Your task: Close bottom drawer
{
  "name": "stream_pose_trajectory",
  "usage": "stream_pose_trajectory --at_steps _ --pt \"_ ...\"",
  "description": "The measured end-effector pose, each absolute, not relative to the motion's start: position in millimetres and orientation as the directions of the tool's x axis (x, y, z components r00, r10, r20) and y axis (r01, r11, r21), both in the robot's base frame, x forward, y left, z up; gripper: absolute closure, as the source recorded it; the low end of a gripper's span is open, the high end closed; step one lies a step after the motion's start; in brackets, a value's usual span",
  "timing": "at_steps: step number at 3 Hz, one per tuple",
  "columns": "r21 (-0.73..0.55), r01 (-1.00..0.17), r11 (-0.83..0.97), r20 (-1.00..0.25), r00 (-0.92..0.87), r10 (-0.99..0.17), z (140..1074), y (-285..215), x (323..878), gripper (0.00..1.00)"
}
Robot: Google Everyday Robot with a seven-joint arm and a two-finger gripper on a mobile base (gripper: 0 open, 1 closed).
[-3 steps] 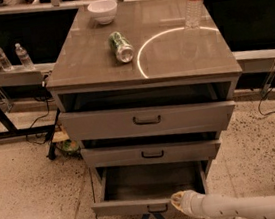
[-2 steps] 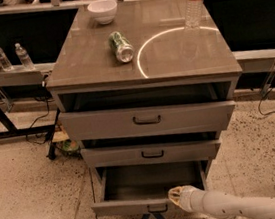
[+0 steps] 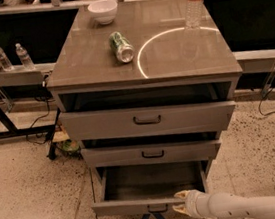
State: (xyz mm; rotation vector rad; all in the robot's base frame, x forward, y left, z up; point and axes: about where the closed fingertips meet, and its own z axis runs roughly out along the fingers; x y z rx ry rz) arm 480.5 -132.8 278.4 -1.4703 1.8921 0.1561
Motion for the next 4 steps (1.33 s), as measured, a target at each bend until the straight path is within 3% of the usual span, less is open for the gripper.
stream_pose_trajectory --at_steps 1,2,4 --pt "-0.273 -0.898 0.344 -0.574 -0.135 -0.808 257 -152 458 0.79" --pt "-0.254 -0.900 0.354 -0.575 -0.154 -0.804 241 -157 455 0.99" --pt "-0.303 -0.886 0.350 -0.575 -0.123 -0.809 228 -166 467 1.00"
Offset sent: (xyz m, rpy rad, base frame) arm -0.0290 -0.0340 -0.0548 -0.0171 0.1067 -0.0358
